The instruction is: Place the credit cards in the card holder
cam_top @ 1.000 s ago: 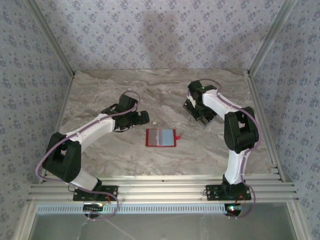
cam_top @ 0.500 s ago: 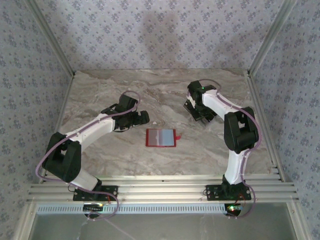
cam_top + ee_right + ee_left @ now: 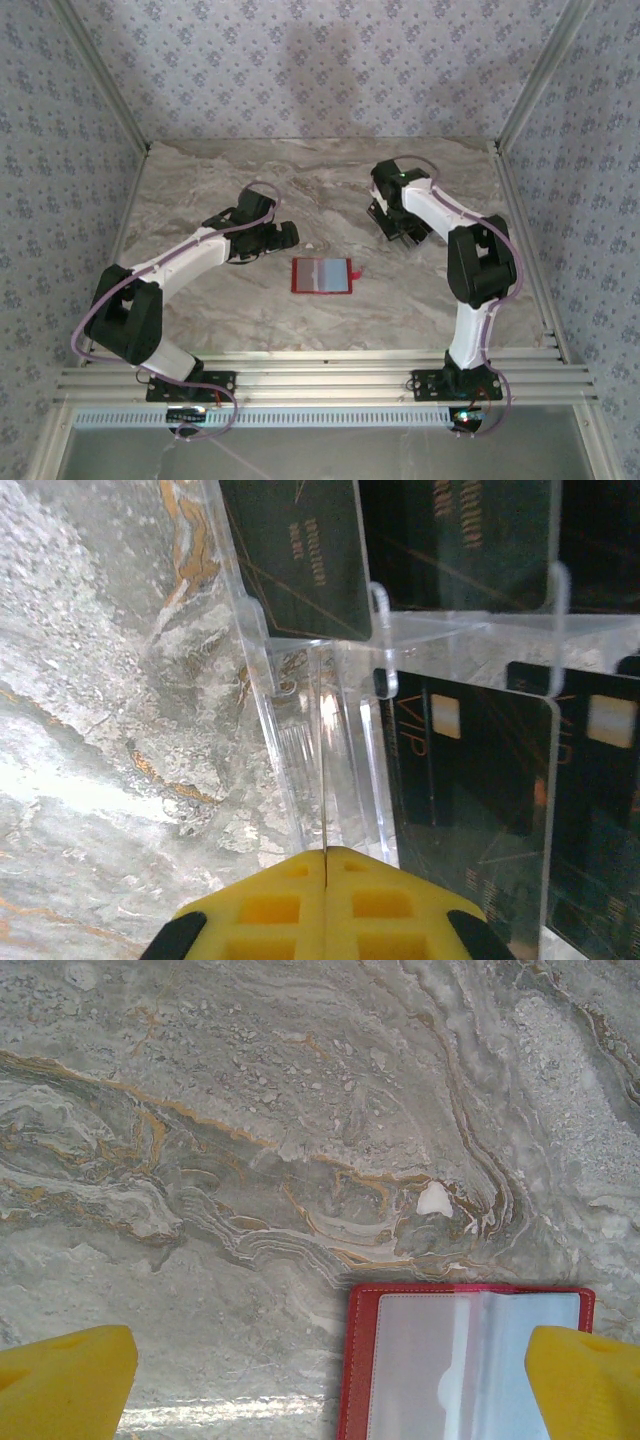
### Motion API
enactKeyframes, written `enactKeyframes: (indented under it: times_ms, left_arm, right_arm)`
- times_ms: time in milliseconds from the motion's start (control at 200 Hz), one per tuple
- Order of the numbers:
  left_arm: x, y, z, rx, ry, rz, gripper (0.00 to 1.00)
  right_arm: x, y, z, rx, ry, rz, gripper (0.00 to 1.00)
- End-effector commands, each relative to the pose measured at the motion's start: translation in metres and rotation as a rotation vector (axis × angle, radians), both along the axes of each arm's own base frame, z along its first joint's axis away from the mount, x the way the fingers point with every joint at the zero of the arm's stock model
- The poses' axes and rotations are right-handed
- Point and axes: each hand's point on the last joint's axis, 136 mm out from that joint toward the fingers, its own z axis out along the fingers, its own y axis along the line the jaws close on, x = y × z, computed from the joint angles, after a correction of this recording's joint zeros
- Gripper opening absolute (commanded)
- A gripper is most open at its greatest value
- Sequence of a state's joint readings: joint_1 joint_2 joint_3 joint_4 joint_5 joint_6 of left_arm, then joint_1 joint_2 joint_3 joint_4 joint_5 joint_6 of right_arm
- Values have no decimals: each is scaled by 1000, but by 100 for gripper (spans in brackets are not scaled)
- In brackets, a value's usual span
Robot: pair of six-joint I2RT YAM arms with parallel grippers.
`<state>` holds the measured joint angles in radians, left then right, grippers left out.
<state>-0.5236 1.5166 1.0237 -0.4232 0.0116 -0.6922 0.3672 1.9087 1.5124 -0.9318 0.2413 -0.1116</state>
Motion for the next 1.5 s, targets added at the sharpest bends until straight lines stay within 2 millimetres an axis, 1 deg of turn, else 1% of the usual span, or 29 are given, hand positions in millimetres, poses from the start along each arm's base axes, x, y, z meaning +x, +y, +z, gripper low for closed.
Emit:
enactKeyframes:
  times_ms: [0,180,345,440,455,505,630,740,800,819,839,924,939,1069,1134,1279,1494]
  left_arm:
    - [1,-1,5,-16,-6,1,100]
    - [1,0,3,-9,-3,-2,100]
    - [0,2,-1,12,4,-9,100]
    - [-2,5,-3,37,11,-22,100]
    - [-2,5,-3,41,11,-24,100]
    - [-4,7,-4,56,18,-32,100]
    - [-11,9,-8,102,30,-68,100]
    - [-18,8,-11,163,37,-107,100]
    - [-22,6,-13,198,39,-133,100]
    - [-24,5,-14,210,40,-141,100]
    - [-26,5,-15,222,40,-149,100]
    - [-31,2,-19,276,39,-181,100]
    - [-32,1,-20,285,41,-187,100]
    - [-38,-4,-30,316,50,-213,100]
    - [-39,-6,-35,325,53,-219,100]
    - [-38,-11,-40,347,49,-237,100]
    - [-38,-15,-48,398,45,-259,100]
  right_arm:
    - [-1,7,33,50,-53,-14,0]
    - [-2,15,52,107,-87,-22,0]
    - [-8,32,76,198,-128,-27,0]
    - [-13,51,90,295,-150,-35,0]
    - [-14,56,93,321,-152,-33,0]
    - [-17,65,98,367,-159,-36,0]
    - [-29,98,115,549,-170,-44,0]
    - [-40,124,123,729,-164,-82,0]
    - [-44,133,125,815,-169,-113,0]
    - [-47,135,122,841,-156,-130,0]
    - [-47,139,124,875,-167,-134,0]
    - [-53,146,121,971,-159,-183,0]
    - [-57,146,111,974,-142,-197,0]
    - [-69,148,94,1045,-132,-283,0]
    - [-76,147,83,1069,-126,-319,0]
    - [-87,151,68,1126,-116,-356,0]
    - [-99,160,43,1132,-85,-371,0]
